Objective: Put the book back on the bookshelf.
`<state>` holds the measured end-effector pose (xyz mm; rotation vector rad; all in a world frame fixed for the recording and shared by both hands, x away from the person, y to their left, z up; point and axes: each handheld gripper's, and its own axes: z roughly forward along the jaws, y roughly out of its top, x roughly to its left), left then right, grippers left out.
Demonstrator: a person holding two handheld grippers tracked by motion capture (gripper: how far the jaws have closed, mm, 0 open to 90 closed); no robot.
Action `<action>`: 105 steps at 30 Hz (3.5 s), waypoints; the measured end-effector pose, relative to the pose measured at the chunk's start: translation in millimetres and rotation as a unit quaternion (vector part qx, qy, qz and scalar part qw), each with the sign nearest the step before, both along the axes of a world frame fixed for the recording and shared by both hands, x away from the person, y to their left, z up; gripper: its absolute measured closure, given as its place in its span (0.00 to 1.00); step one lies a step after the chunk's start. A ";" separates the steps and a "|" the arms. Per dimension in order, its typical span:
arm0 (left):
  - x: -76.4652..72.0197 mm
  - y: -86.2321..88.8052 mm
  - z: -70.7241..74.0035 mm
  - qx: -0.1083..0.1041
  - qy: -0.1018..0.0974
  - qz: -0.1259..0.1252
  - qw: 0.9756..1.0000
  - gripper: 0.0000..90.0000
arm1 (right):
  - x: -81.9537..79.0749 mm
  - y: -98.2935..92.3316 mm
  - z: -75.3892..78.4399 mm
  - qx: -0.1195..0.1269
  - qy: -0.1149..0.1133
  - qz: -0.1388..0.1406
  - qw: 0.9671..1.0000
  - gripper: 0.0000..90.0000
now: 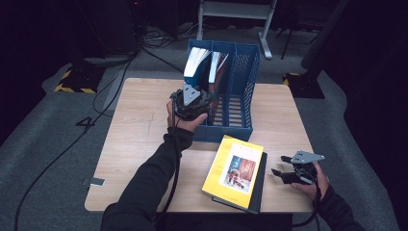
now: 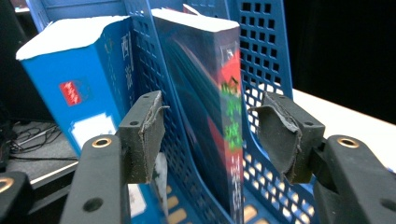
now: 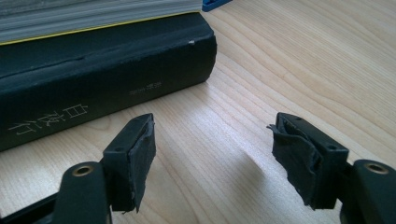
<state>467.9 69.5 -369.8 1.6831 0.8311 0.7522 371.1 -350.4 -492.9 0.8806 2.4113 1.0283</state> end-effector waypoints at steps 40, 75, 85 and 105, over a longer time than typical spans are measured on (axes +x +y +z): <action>-58.1 38.0 -76.1 0.158 0.108 -0.128 0.973 0.35 | -2.7 0.2 6.7 0.005 -0.007 -0.002 1.000 0.33; -94.6 10.8 -109.9 0.218 0.166 -0.264 0.925 0.28 | -23.0 63.6 38.5 0.058 0.082 0.053 0.993 0.29; -92.0 10.2 -105.3 0.191 0.166 -0.266 0.930 0.30 | -17.8 66.4 37.3 0.058 0.116 0.046 0.990 0.24; -97.3 -8.4 -108.7 0.189 0.177 -0.316 0.913 0.30 | 3.3 74.8 45.9 0.026 0.195 0.087 0.977 0.22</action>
